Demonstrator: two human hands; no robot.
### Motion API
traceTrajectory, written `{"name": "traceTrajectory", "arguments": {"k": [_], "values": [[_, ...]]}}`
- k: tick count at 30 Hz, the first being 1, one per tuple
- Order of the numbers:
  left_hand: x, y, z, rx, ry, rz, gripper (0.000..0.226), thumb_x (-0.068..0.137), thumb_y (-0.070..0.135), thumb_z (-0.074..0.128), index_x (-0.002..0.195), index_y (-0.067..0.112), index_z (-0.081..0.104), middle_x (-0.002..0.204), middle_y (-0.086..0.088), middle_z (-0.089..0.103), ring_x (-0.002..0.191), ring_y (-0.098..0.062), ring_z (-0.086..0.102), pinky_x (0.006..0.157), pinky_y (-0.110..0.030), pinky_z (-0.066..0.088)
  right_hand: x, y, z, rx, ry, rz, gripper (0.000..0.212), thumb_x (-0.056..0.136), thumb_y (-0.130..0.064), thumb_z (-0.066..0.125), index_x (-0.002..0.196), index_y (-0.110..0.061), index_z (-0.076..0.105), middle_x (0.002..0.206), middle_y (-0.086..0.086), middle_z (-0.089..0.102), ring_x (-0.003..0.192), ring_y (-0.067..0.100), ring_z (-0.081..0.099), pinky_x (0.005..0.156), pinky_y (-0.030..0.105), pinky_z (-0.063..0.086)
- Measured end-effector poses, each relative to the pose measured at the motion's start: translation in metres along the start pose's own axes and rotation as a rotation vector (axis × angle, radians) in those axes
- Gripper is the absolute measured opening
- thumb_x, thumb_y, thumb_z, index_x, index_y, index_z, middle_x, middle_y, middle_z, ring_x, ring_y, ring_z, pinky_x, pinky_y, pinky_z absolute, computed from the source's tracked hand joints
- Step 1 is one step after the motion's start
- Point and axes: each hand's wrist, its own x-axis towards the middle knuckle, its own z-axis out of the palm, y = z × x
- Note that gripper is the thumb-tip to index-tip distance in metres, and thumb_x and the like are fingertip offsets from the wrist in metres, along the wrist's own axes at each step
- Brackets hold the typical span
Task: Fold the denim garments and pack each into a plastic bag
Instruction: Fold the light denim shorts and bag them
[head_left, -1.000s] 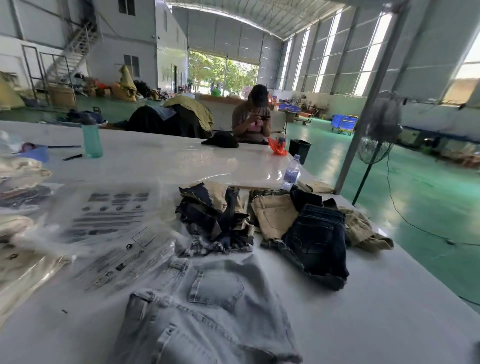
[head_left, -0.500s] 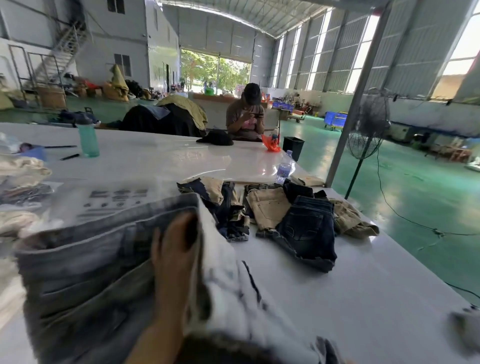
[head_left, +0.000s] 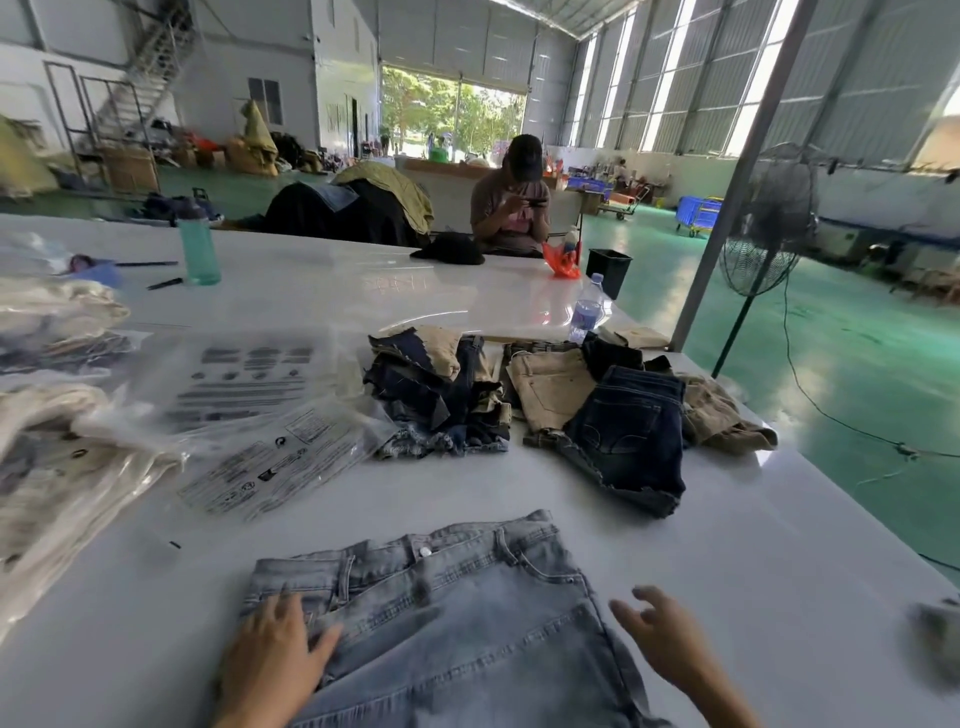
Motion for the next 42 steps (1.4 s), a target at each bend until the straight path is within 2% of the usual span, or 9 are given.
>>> {"name": "traceTrajectory", "arguments": {"k": [5, 9, 12, 17, 19, 21, 24, 33, 42], "values": [[0.005, 0.004, -0.01, 0.051, -0.064, -0.322, 0.074, 0.087, 0.063, 0.044, 0.142, 0.017, 0.024, 0.137, -0.018, 0.041, 0.118, -0.032, 0.045, 0.092, -0.037, 0.045, 0.003, -0.06, 0.037, -0.073, -0.077, -0.097, 0.038, 0.087, -0.03, 0.064, 0.112, -0.005, 0.05, 0.109, 0.013, 0.061, 0.102, 0.026, 0.058, 0.08, 0.031, 0.043], [0.023, 0.002, -0.026, -0.22, -0.031, -0.216, 0.056, 0.083, 0.042, 0.068, 0.12, 0.006, 0.045, 0.116, -0.018, 0.063, 0.096, -0.031, 0.062, 0.069, -0.033, 0.048, -0.001, -0.06, 0.01, 0.526, -0.064, -0.253, 0.007, 0.082, -0.009, 0.069, 0.087, -0.005, 0.065, 0.076, 0.008, 0.064, 0.073, 0.019, 0.058, 0.065, 0.032, 0.048], [0.023, -0.001, -0.042, -0.281, 0.265, -0.076, 0.037, 0.08, 0.04, 0.072, 0.101, 0.018, 0.05, 0.08, -0.007, 0.067, 0.061, -0.023, 0.054, 0.047, -0.025, 0.034, -0.004, -0.037, -0.025, 0.857, -0.091, -0.256, 0.006, 0.078, -0.002, 0.068, 0.082, -0.006, 0.067, 0.074, 0.01, 0.066, 0.068, 0.018, 0.062, 0.058, 0.025, 0.049], [0.04, 0.0, -0.05, 0.036, -0.328, -0.046, 0.06, 0.08, 0.061, 0.059, 0.116, 0.018, 0.039, 0.114, -0.001, 0.056, 0.098, -0.019, 0.057, 0.079, -0.03, 0.046, 0.026, -0.006, -0.035, -0.181, -0.437, 0.023, 0.024, 0.089, -0.012, 0.058, 0.111, -0.007, 0.05, 0.094, 0.015, 0.059, 0.064, 0.02, 0.059, 0.058, 0.033, 0.051], [0.05, 0.009, -0.038, 0.084, -0.33, -0.008, 0.075, 0.083, 0.061, 0.054, 0.137, 0.016, 0.028, 0.141, -0.007, 0.042, 0.121, -0.024, 0.049, 0.095, -0.034, 0.044, 0.042, -0.016, -0.021, -0.43, -0.285, -0.132, 0.048, 0.092, -0.021, 0.057, 0.134, -0.008, 0.038, 0.125, 0.014, 0.054, 0.101, 0.024, 0.061, 0.083, 0.034, 0.051], [0.059, 0.016, -0.025, 0.021, -0.234, 0.089, 0.065, 0.093, 0.052, 0.045, 0.148, 0.026, 0.019, 0.153, 0.0, 0.027, 0.133, -0.022, 0.038, 0.103, -0.039, 0.039, 0.054, -0.03, -0.003, -0.329, -0.114, -0.29, 0.054, 0.095, -0.023, 0.049, 0.145, -0.014, 0.031, 0.145, 0.01, 0.041, 0.129, 0.025, 0.044, 0.105, 0.033, 0.038], [0.062, 0.018, -0.007, 0.067, -0.31, 0.207, 0.052, 0.098, 0.042, 0.043, 0.147, 0.037, 0.025, 0.153, 0.011, 0.028, 0.136, -0.015, 0.032, 0.11, -0.038, 0.032, 0.064, -0.04, 0.026, -0.374, -0.209, -0.379, 0.053, 0.098, -0.032, 0.043, 0.148, -0.03, 0.027, 0.153, -0.001, 0.03, 0.138, 0.022, 0.031, 0.112, 0.039, 0.03], [0.057, -0.022, -0.017, 0.16, 0.003, 0.368, 0.043, 0.083, 0.042, 0.066, 0.121, 0.029, 0.052, 0.118, 0.013, 0.052, 0.103, -0.006, 0.055, 0.09, -0.022, 0.034, 0.063, -0.016, 0.016, -0.565, -0.003, -0.589, 0.039, 0.086, -0.04, 0.06, 0.124, -0.039, 0.052, 0.125, -0.01, 0.049, 0.115, 0.017, 0.043, 0.089, 0.03, 0.031], [0.057, -0.015, -0.059, 0.255, -0.232, 0.428, 0.033, 0.081, 0.059, 0.06, 0.068, 0.036, 0.04, 0.084, 0.015, 0.044, 0.086, -0.003, 0.047, 0.083, -0.024, 0.028, 0.052, -0.014, 0.0, -0.621, 0.03, -0.696, 0.028, 0.085, -0.047, 0.059, 0.112, -0.042, 0.056, 0.109, -0.015, 0.057, 0.109, 0.01, 0.048, 0.098, 0.033, 0.023]]}}
